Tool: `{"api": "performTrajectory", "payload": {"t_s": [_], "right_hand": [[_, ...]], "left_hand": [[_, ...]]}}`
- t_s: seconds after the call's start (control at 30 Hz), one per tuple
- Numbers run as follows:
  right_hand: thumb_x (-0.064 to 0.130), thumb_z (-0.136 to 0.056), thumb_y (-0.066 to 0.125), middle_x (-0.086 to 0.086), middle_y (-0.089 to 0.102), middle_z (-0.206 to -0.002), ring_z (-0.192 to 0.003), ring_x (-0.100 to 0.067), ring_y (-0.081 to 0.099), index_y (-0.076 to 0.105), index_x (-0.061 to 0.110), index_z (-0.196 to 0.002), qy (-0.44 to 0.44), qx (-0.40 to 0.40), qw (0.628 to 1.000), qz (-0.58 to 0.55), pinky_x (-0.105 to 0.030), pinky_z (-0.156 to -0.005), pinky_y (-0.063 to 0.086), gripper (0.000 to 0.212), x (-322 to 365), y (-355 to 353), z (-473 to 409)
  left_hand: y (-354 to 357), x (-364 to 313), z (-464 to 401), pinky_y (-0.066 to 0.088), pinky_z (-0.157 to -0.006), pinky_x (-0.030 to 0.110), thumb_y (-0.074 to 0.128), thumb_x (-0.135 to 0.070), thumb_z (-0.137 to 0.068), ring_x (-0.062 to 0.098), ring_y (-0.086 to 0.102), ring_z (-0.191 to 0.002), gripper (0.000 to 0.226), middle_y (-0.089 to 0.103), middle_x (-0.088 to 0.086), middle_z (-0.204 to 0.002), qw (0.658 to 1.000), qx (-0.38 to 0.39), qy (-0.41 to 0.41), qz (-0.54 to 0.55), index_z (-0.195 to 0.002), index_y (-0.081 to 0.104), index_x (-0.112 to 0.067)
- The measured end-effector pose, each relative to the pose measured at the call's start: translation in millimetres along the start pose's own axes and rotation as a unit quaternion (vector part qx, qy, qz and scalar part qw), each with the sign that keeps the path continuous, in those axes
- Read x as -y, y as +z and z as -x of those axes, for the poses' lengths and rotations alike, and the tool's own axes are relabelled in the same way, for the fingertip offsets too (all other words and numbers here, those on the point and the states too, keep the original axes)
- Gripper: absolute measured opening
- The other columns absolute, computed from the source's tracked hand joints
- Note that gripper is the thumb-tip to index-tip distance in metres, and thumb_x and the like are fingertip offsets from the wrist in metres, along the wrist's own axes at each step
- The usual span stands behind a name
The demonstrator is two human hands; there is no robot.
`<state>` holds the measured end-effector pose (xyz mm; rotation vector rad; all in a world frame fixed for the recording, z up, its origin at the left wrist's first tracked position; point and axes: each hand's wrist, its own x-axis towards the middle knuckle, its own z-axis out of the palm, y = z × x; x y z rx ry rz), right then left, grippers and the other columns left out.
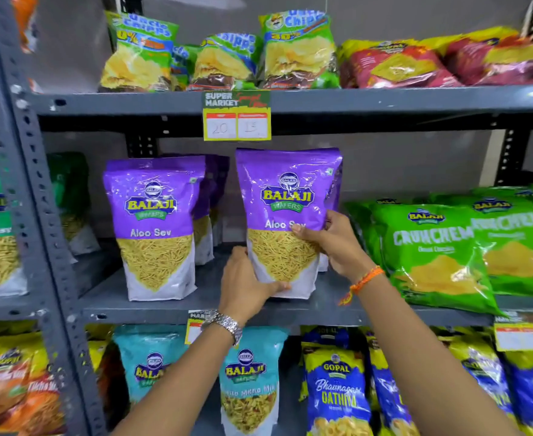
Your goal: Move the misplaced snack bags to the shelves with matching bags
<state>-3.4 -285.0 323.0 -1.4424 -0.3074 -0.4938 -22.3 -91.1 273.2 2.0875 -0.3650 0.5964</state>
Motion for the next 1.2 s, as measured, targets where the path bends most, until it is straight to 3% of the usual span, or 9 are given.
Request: {"api": "performTrajectory", "payload": {"t_s": [0.17,0.33,0.5,0.63,0.83,1.1,1.2], "right_hand": [[-0.013,-0.071,0.080,0.001,0.081,-0.090,-0.083,-0.011,0.076,0.071,0.003,-0.105,-0.007,0.015,0.999,0.036,-0.024,-0.075,0.061,0.038,4,-35,6],[-0.014,-0.076,0.076,0.004,0.081,-0.093,-0.087,-0.010,0.075,0.070,0.010,-0.105,-0.003,0.034,0.998,0.044,-0.025,-0.080,0.062,0.039,3,-47,9],[-0.013,-0.077,0.076,0.007,0.081,-0.089,-0.084,-0.007,0.075,0.069,0.013,-0.102,0.012,0.034,0.998,0.050,-0.022,-0.076,0.062,0.036,5,-50,7],[-0.013,-0.079,0.074,0.008,0.081,-0.087,-0.082,-0.006,0.075,0.069,0.013,-0.101,0.024,0.035,0.998,0.041,-0.023,-0.075,0.062,0.035,7,-50,6],[-0.013,-0.081,0.072,0.008,0.081,-0.087,-0.083,-0.006,0.076,0.069,0.014,-0.101,0.032,0.034,0.998,0.039,-0.022,-0.073,0.061,0.034,8,-54,7],[-0.010,-0.082,0.072,-0.001,0.076,-0.103,-0.087,-0.008,0.075,0.064,0.013,-0.109,0.057,0.034,0.997,0.048,-0.024,-0.077,0.062,0.036,11,-52,10],[-0.002,-0.080,0.078,-0.004,0.070,-0.105,-0.088,-0.010,0.073,0.050,0.008,-0.125,0.049,-0.042,0.995,0.075,-0.025,-0.075,0.057,0.053,25,-50,24]], "left_hand": [[27,-13,4,0.055,-0.085,0.044,0.099,-0.047,-0.044,0.033,0.064,-0.112,0.093,0.066,0.013,-0.116,0.999,0.040,-0.006,0.012,-0.110,0.049,-0.004],[33,-9,0,0.056,-0.085,0.045,0.098,-0.047,-0.047,0.030,0.063,-0.111,0.093,0.065,0.012,-0.118,0.998,0.063,-0.011,0.005,-0.113,0.048,-0.006],[27,2,-12,0.047,-0.078,0.029,0.098,-0.028,-0.058,0.019,0.060,-0.102,0.078,0.067,0.008,-0.121,0.993,0.110,-0.042,0.028,-0.118,0.052,-0.007],[30,1,-10,0.048,-0.076,0.029,0.098,-0.026,-0.059,0.022,0.063,-0.101,0.073,0.068,0.007,-0.118,0.994,0.102,-0.038,0.033,-0.114,0.054,-0.008],[36,0,-10,0.054,-0.082,0.032,0.098,-0.024,-0.058,0.026,0.067,-0.106,0.074,0.069,0.008,-0.120,0.994,0.098,-0.032,0.044,-0.116,0.054,-0.008],[39,5,-9,0.058,-0.094,0.044,0.097,-0.023,-0.059,0.027,0.068,-0.111,0.078,0.069,0.009,-0.125,0.993,0.100,-0.027,0.057,-0.121,0.053,-0.009],[32,8,-2,0.057,-0.099,0.039,0.097,-0.022,-0.060,0.021,0.067,-0.111,0.084,0.067,0.001,-0.124,0.993,0.089,-0.011,0.076,-0.129,0.051,-0.011]]}}
